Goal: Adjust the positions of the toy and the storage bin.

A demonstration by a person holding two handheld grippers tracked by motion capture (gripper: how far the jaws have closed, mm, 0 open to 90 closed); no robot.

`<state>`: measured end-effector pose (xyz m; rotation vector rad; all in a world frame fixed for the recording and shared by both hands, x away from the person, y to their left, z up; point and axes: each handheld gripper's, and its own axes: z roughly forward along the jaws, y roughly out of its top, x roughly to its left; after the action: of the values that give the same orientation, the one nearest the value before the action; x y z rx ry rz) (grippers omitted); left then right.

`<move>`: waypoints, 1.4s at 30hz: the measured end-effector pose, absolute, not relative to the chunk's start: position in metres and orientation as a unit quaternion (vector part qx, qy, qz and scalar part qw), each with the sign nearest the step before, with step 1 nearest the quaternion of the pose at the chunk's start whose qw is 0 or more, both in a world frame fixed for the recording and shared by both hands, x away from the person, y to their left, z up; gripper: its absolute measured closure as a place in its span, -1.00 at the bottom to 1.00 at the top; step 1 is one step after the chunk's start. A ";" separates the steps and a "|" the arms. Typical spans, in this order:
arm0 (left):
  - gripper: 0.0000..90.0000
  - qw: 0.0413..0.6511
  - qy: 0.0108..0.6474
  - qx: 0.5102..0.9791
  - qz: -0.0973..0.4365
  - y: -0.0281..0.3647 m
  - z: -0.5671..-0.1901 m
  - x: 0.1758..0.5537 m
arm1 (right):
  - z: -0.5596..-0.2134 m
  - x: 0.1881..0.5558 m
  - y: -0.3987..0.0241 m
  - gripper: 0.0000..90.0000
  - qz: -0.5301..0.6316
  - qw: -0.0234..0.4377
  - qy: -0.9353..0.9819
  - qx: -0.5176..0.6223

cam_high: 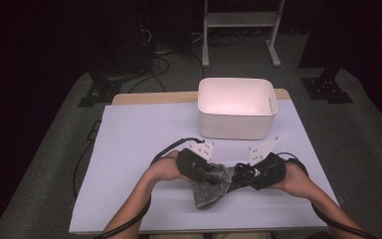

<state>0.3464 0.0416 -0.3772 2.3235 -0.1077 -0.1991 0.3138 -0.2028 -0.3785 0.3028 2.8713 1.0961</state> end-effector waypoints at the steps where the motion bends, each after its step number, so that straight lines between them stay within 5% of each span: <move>1: 0.71 0.391 -0.044 0.916 -0.077 0.041 -0.377 0.346 | -0.379 0.313 -0.204 0.26 0.354 0.026 0.930 0.099; 27: 0.69 0.371 -0.052 0.923 -0.085 0.024 -0.383 0.348 | -0.432 0.301 -0.259 0.28 0.382 -0.009 0.910 0.160; 42: 0.69 0.357 -0.049 0.929 -0.085 0.018 -0.387 0.350 | -0.441 0.296 -0.264 0.11 0.381 0.008 0.909 0.170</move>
<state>0.3499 0.0179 -0.3874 2.3973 -0.1274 -0.2191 0.2958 -0.2638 -0.4405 0.5328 2.8403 1.1923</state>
